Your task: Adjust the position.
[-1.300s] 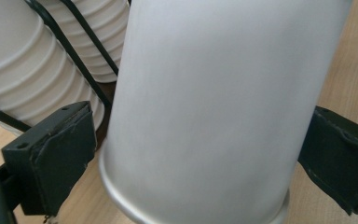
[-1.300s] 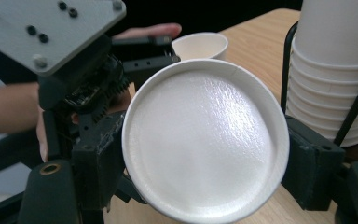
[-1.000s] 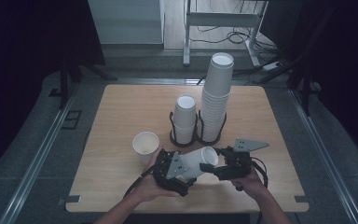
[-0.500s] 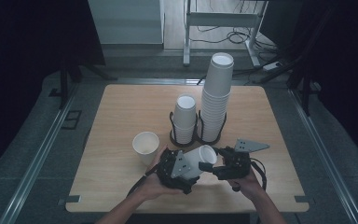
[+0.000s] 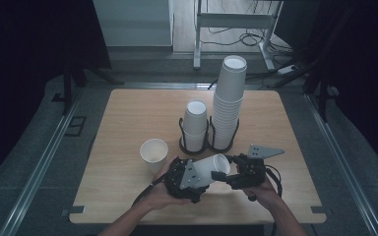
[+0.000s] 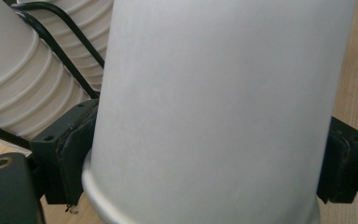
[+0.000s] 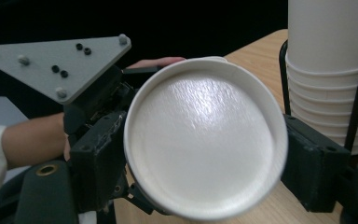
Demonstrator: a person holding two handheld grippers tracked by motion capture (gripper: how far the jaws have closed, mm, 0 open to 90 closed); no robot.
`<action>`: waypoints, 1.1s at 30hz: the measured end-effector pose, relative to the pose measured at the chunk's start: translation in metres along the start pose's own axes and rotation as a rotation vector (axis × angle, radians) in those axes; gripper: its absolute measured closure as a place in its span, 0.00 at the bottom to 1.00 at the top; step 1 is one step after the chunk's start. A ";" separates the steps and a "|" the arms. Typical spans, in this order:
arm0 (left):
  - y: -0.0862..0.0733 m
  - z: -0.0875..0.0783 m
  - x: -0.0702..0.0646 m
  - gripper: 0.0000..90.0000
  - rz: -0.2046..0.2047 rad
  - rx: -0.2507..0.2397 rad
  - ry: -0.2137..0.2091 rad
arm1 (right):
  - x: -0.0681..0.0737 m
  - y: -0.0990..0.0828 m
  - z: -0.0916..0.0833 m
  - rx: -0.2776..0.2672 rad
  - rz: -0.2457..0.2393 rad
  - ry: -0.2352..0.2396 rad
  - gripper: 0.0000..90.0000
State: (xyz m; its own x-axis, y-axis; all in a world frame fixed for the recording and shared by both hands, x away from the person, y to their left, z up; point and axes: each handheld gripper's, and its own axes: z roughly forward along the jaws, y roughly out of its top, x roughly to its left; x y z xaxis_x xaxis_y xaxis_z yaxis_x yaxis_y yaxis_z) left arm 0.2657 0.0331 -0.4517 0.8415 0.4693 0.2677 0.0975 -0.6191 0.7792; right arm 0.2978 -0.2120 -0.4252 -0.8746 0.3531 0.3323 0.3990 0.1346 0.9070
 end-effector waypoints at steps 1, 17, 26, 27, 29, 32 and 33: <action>0.000 0.000 0.000 0.11 0.006 0.002 0.002 | 0.000 0.001 0.002 0.011 -0.007 -0.009 0.20; -0.005 -0.001 0.002 0.12 0.091 0.117 -0.001 | 0.032 0.049 -0.002 0.331 -0.351 -0.139 0.12; -0.005 0.007 -0.005 0.12 0.162 0.199 -0.012 | 0.044 0.052 0.026 0.655 -0.537 -0.141 0.11; -0.005 0.008 -0.007 0.12 0.169 0.205 -0.012 | 0.044 0.051 0.031 0.686 -0.543 -0.135 0.11; -0.005 0.009 -0.009 0.12 0.188 0.214 -0.011 | 0.043 0.047 0.040 0.749 -0.553 -0.131 0.11; -0.006 0.011 -0.011 0.12 0.209 0.230 -0.014 | 0.039 0.043 0.050 0.821 -0.562 -0.125 0.11; -0.006 0.011 -0.012 0.12 0.212 0.232 -0.009 | 0.038 0.042 0.054 0.846 -0.563 -0.123 0.11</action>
State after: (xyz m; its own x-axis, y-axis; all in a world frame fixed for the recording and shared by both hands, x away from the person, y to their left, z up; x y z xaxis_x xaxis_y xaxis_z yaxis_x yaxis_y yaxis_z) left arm 0.2613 0.0242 -0.4661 0.8607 0.3096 0.4041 0.0372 -0.8300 0.5565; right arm 0.2967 -0.1429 -0.3885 -0.9799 0.1226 -0.1570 0.0445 0.9029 0.4275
